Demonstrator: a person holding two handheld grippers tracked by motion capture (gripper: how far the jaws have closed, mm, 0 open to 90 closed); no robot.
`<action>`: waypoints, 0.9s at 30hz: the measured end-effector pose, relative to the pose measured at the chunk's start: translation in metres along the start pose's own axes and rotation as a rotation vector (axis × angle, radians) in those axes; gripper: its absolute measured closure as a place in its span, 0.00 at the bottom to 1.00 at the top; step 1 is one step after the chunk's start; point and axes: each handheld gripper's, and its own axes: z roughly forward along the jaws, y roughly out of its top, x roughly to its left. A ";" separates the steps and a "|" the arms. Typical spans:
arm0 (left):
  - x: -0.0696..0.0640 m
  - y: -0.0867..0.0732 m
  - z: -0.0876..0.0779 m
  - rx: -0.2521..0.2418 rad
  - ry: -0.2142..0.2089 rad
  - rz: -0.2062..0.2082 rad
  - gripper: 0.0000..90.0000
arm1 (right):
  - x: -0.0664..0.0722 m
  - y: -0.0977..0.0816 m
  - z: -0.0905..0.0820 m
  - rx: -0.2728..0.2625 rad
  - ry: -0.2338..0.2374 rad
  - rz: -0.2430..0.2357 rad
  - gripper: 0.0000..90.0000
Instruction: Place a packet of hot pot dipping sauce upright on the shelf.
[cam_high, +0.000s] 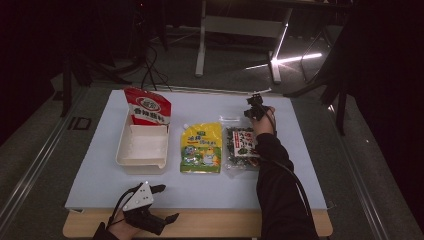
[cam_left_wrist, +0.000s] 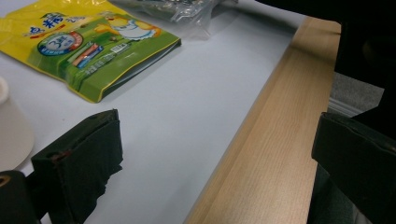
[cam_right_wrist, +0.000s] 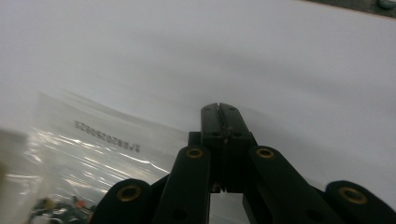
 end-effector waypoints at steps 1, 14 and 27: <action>0.000 0.000 0.000 -0.001 0.002 -0.001 0.03 | 0.000 0.000 0.001 0.007 0.007 0.002 1.00; -0.001 0.000 0.000 0.000 -0.001 0.006 0.03 | 0.002 0.004 -0.001 -0.003 0.005 0.001 1.00; 0.002 -0.004 -0.002 0.006 0.014 -0.013 0.03 | -0.003 0.005 0.013 0.069 -0.016 0.027 1.00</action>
